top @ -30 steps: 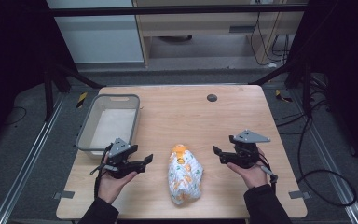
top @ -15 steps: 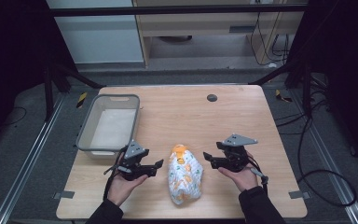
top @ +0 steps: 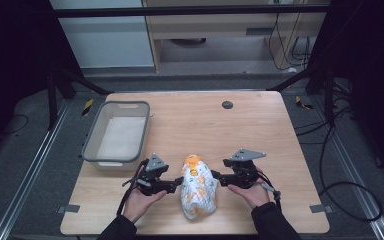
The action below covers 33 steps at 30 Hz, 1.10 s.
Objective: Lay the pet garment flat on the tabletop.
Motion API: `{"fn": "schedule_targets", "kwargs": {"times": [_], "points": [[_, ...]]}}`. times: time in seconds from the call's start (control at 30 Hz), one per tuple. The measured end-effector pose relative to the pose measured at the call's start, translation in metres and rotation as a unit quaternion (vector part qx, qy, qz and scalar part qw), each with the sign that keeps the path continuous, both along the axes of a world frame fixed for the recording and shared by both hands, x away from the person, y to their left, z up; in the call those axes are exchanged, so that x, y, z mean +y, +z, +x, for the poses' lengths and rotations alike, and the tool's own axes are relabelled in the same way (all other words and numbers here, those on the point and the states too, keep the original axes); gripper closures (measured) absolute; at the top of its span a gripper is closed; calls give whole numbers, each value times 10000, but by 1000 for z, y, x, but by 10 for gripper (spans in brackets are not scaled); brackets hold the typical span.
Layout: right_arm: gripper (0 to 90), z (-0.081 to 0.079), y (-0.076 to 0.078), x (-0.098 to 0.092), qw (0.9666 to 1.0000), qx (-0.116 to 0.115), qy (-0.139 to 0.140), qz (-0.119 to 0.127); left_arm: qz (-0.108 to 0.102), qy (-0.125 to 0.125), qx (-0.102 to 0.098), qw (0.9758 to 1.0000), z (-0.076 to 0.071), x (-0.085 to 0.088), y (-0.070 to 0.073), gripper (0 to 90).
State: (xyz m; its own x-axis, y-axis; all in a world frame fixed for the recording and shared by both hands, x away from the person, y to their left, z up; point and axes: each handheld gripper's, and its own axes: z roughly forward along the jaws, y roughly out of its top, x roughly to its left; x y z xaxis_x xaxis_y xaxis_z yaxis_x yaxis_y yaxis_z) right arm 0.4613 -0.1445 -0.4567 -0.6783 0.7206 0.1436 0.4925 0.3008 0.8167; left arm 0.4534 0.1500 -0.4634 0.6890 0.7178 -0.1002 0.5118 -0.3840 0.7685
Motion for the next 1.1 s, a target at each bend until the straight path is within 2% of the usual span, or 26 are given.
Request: {"fn": "schedule_targets", "kwargs": {"times": [0.27, 0.33, 0.43, 0.47, 0.53, 0.57, 0.67, 0.77, 0.87, 1.0, 1.1], "points": [[410, -1, -10, 10, 9994, 148, 248, -176, 128, -85, 114, 9998, 1, -7, -10, 289], [449, -1, -14, 13, 9990, 182, 303, -269, 148, -121, 178, 9997, 1, -9, -14, 306], [487, -1, -17, 14, 9988, 236, 334, -277, 228, -183, 168, 9994, 1, -11, -16, 314], [537, -1, -18, 14, 9984, 301, 371, -292, 221, -224, 196, 9993, 1, -13, -17, 337], [558, -1, -18, 14, 9983, 327, 386, -279, 198, -250, 220, 9992, 1, -13, -18, 348], [602, -1, -19, 14, 9981, 359, 419, -274, 195, -271, 233, 9992, 1, -13, -18, 380], [636, -1, -20, 15, 9977, 422, 438, -295, 146, -335, 302, 9989, 2, -15, -20, 412], [680, 0, -21, 15, 9967, 557, 475, -336, 190, -410, 310, 9985, 2, -16, -22, 483], [707, 1, -21, 15, 9964, 599, 511, -327, 128, -475, 417, 9979, 3, -17, -24, 522], [788, 1, -21, 14, 9958, 646, 565, -316, 79, -567, 515, 9970, 2, -19, -26, 632], [849, 0, -21, 15, 9956, 677, 565, -330, 13, -548, 559, 9969, 2, -20, -28, 698]]}}
